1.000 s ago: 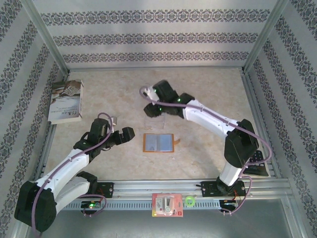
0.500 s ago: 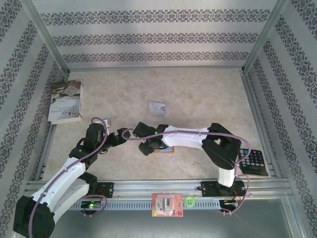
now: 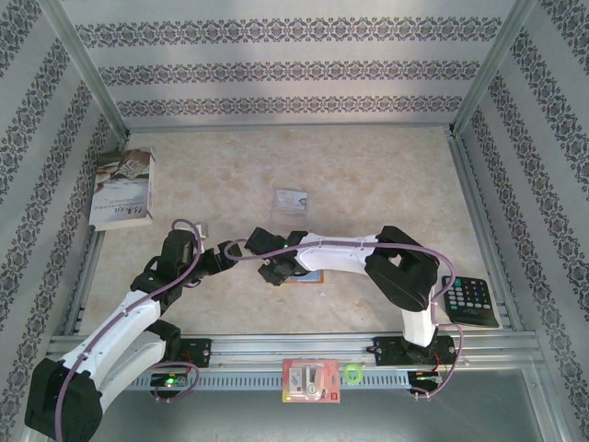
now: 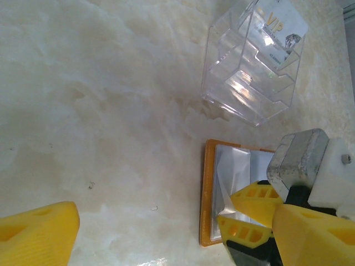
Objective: Take the credit cards out of the card holder
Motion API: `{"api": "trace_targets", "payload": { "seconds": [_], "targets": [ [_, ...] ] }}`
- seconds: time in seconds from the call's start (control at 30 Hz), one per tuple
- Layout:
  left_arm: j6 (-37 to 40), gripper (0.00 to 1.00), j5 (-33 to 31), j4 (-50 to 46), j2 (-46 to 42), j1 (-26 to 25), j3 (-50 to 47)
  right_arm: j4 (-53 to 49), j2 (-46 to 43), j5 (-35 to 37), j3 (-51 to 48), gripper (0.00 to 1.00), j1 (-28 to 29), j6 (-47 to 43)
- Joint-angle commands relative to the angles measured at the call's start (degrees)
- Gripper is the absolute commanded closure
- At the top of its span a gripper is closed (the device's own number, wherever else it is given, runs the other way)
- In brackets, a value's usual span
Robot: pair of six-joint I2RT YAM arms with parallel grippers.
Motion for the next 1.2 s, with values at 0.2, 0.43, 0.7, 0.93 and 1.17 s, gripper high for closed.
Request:
{"api": "trace_targets", "payload": {
  "seconds": [0.2,0.43,0.7,0.93,1.17],
  "targets": [
    [1.9,0.4,5.8,4.1,5.6,0.5,0.6,7.4,-3.1,-2.1,-5.1,1.0,-0.4,-0.2],
    [0.6,0.6,4.1,12.2,14.9,-8.1,1.6,17.6,-8.4,-7.8,-11.6,1.0,-3.7,2.8],
    [-0.7,0.76,4.7,25.5,26.6,-13.8,3.0,24.6,-11.8,-11.3,-17.2,1.0,-5.1,5.3],
    [-2.0,0.92,6.7,30.2,34.7,-14.9,5.0,27.4,-12.7,-12.0,-19.4,1.0,-5.6,6.5],
    [-2.6,1.0,6.3,26.4,39.0,-15.0,7.1,29.6,-13.4,-12.4,-21.2,1.0,-6.2,7.3]
  ]
}}
